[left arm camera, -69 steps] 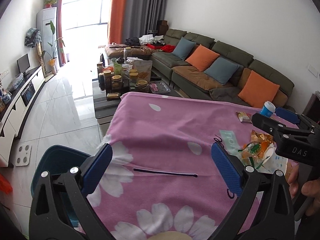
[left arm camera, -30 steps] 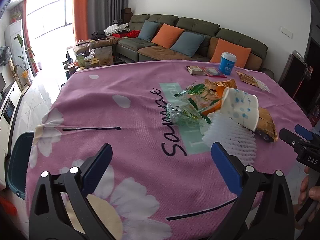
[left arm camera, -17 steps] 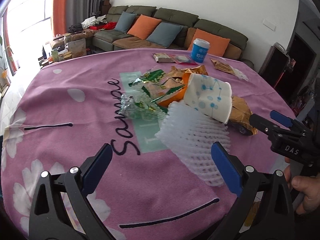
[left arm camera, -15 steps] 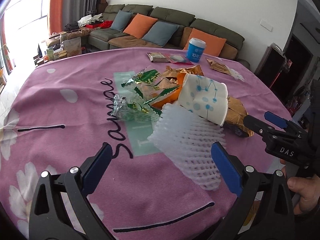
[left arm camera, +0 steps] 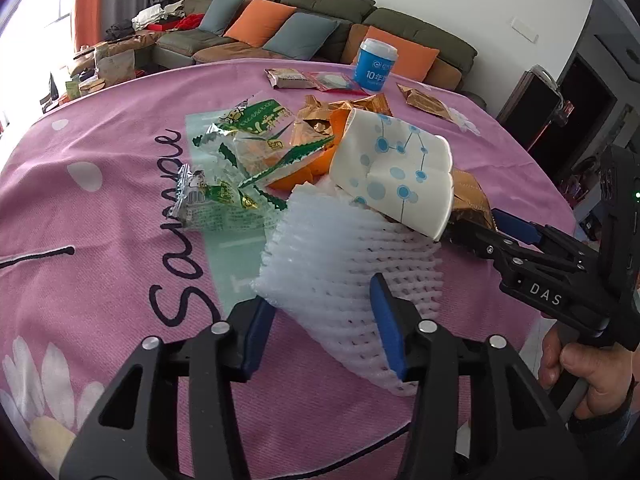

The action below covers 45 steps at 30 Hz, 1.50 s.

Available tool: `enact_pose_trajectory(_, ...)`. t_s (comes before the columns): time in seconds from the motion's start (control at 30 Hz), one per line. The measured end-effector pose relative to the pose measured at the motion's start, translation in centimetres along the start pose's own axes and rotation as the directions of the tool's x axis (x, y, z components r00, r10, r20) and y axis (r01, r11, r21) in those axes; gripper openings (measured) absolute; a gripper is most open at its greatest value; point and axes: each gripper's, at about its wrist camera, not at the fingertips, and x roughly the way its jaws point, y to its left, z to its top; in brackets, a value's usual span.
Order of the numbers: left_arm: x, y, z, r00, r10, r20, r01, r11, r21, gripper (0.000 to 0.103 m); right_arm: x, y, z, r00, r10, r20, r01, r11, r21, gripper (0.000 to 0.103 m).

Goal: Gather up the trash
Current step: 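Grasp a white foam net with left gripper while right gripper grasps gold foil wrapper, then carry foam net and gold wrapper to the teal bin and release both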

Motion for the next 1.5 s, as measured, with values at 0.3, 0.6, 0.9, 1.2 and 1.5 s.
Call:
enact_pose_trajectory(0.3,-0.9,-0.1,-0.6,0.997,-0.080,0.010,0.080,0.997,-0.011,0.017,-1.1,0.1,0.0,1.000,0.021,0.007,-0.021,1.000,-0.003,0.021)
enact_pose_trajectory(0.6,-6.2,0.8,-0.8,0.989,-0.086,0.116,0.087,0.996,-0.006,0.014,-4.7,0.2,1.0,0.995,-0.040,0.087,0.041,0.999,-0.004,0.012)
enact_pose_trajectory(0.9,-13.5,5.7,0.3,0.952,0.109,0.285,-0.096,0.994,-0.060,0.014,-7.8,3.9,5.4,0.980,0.022,0.195,-0.003,0.995,-0.097,0.012)
enact_pose_trajectory(1.2,-21.4,14.8,-0.1,0.865,0.346,0.363,-0.283,0.934,-0.217,0.014,-5.1,15.0,9.1,0.964,0.214,0.157,-0.159,0.941,-0.300,0.012)
enact_pose_trajectory(1.5,-26.6,25.0,-4.9,0.790,0.544,0.283,-0.421,0.817,-0.394,0.014,-1.2,28.6,8.7,0.941,0.337,0.018,-0.283,0.818,-0.501,0.012)
